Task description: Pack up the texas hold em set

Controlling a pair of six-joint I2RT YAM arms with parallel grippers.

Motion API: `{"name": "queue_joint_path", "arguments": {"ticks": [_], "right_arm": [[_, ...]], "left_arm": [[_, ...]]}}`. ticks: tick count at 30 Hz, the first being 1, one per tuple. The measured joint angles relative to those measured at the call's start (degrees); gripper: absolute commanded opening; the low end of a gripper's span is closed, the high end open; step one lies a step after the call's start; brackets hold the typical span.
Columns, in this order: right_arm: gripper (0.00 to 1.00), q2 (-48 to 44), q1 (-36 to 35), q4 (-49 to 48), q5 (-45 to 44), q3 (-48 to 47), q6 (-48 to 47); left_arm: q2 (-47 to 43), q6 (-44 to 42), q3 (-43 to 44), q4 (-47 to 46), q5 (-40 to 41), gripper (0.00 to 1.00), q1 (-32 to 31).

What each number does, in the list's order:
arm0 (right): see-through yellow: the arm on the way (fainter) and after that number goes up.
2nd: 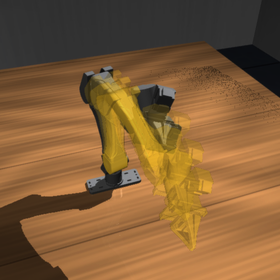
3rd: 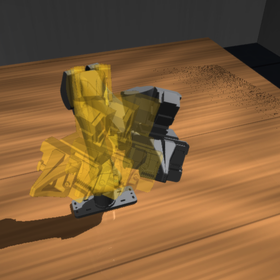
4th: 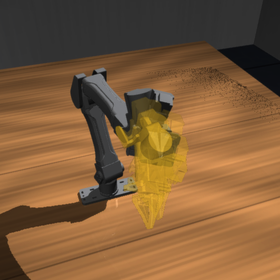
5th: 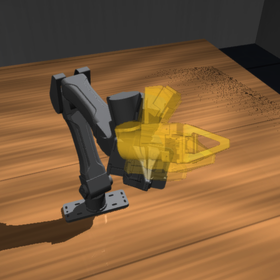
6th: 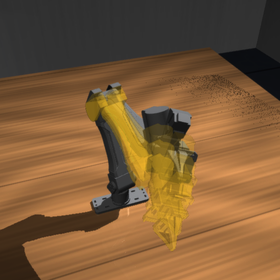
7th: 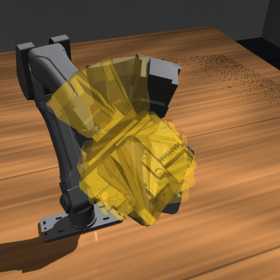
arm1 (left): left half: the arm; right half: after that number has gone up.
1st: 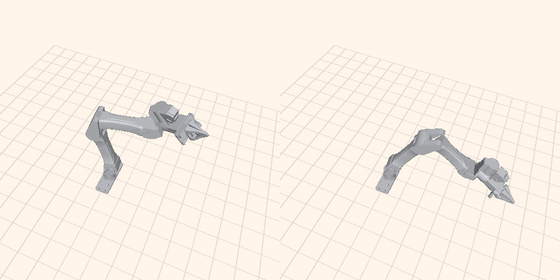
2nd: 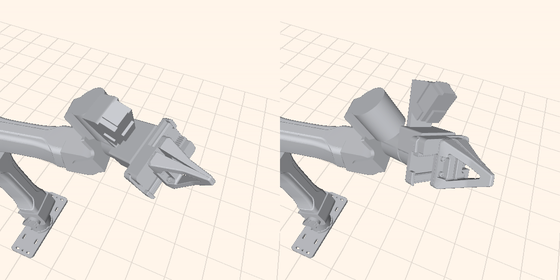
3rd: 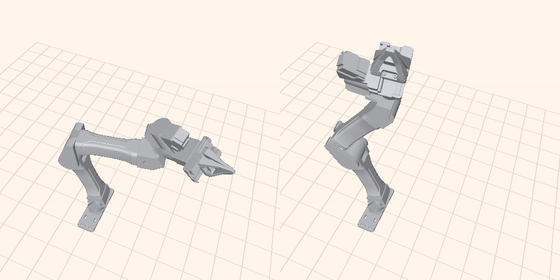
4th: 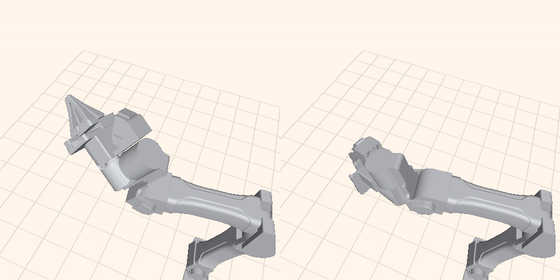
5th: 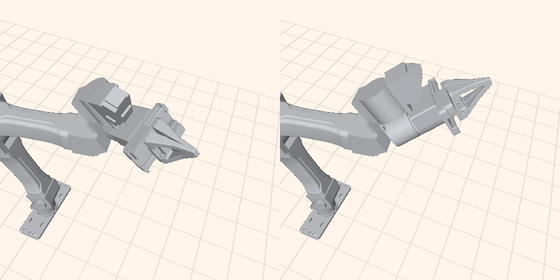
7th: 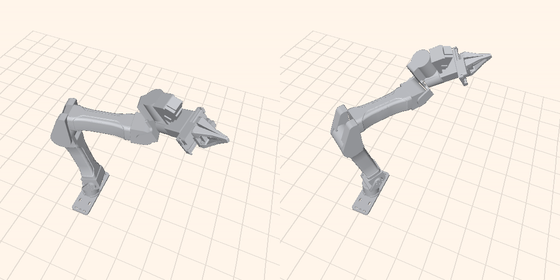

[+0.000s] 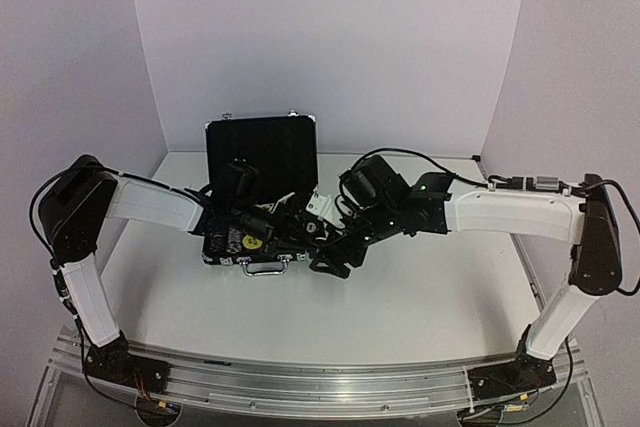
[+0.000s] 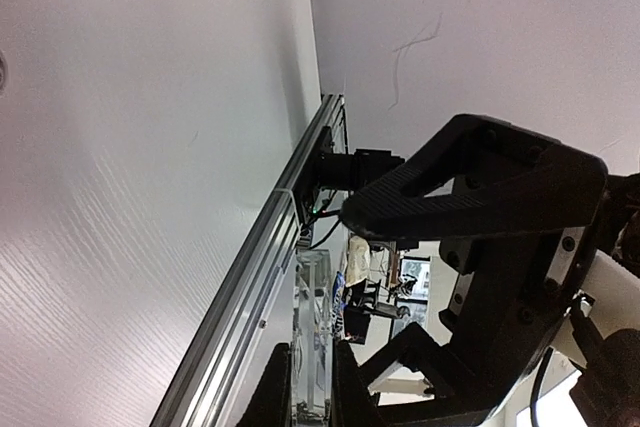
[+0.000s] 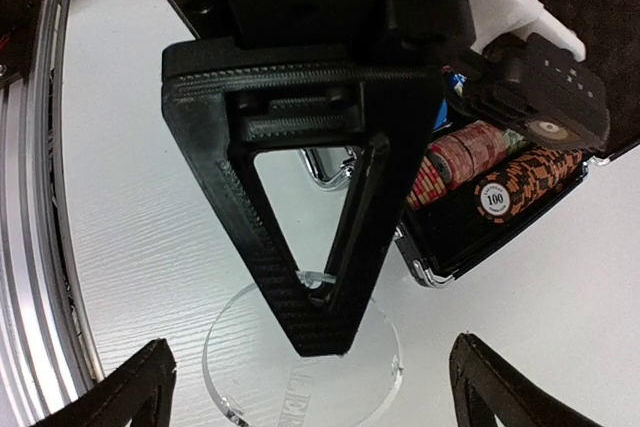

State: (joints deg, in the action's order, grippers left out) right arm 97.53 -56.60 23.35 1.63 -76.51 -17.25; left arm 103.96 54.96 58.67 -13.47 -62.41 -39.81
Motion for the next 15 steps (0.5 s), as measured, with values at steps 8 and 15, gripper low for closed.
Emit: {"name": "queue_joint_path", "arguments": {"ticks": [8, 15], "right_arm": [[0.97, -4.2, 0.0, -0.7, -3.2, 2.2, 5.1], [0.97, -6.5, 0.0, -1.2, -6.3, 4.5, 10.5]], "left_arm": [[-0.1, -4.6, -0.3, 6.3, 6.9, 0.0, 13.5], [1.2, -10.2, 2.2, 15.2, 14.9, 0.0, 20.8]]}}
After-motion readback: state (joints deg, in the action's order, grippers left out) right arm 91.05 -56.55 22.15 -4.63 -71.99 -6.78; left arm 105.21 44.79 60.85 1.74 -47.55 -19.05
